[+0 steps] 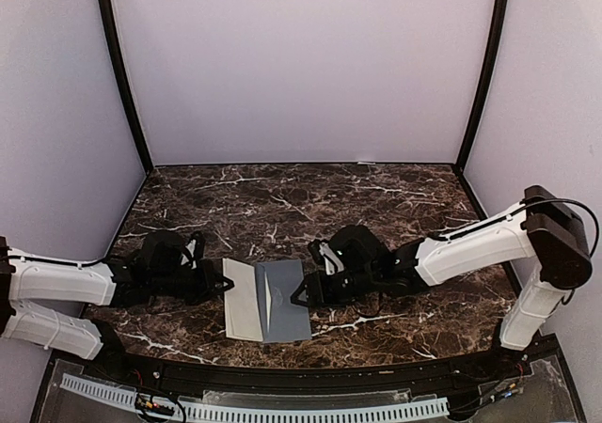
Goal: Place the letter into the envelope and seal it
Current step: Place the letter in the envelope.
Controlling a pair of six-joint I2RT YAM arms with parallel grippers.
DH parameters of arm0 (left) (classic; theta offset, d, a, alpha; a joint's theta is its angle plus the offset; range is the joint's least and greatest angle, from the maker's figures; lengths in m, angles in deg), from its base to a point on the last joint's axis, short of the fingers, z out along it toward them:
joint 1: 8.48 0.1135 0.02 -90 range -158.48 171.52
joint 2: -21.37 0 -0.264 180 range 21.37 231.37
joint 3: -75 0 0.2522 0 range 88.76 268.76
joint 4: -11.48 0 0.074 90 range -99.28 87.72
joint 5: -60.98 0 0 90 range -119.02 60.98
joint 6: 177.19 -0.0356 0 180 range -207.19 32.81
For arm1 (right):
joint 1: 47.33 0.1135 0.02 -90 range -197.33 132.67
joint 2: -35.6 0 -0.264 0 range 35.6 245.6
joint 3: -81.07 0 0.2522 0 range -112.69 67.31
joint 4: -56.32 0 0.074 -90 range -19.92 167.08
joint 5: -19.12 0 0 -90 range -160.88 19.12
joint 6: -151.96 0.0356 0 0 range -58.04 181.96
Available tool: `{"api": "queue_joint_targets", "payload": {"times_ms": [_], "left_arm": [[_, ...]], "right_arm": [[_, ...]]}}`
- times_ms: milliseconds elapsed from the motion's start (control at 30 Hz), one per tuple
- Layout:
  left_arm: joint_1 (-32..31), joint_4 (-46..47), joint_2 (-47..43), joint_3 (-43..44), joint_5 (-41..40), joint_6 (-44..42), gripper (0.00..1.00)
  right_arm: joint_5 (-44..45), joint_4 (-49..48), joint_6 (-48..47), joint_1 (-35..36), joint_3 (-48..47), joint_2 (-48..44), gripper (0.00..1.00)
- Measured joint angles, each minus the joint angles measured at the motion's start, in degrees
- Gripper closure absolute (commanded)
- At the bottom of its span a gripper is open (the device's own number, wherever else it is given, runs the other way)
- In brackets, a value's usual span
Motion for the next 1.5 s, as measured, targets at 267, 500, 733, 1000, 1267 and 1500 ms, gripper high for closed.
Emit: {"api": "queue_joint_targets", "payload": {"times_ms": [267, 500, 733, 1000, 1267, 1500], "left_arm": [[1.05, 1.01, 4.20, 0.00, 0.04, -1.22, 1.00], [1.09, 1.05, 5.97, 0.11, -0.04, -3.06, 1.00], [1.09, 1.20, 6.73, 0.13, -0.17, -3.41, 1.00], [1.09, 1.66, 7.58, 0.13, -0.15, -3.39, 1.00], [1.09, 3.32, 8.24, 0.11, -0.02, -3.32, 1.00], [1.09, 4.94, 9.88, 0.11, 0.26, -3.32, 1.00]], "right_arm": [[2.29, 1.49, -0.04, 0.07, -1.49, 2.58, 0.51], [3.74, 3.04, -0.09, 0.07, -1.60, 4.81, 0.51], [3.96, 3.19, -0.11, 0.07, -2.49, 6.78, 0.51], [3.89, 2.49, -0.04, 0.13, -2.99, 7.50, 0.51], [3.52, 1.16, 0.02, 0.13, -3.21, 8.15, 0.51], [3.50, 1.11, 0.02, 0.13, -3.26, 8.22, 0.51]]}}
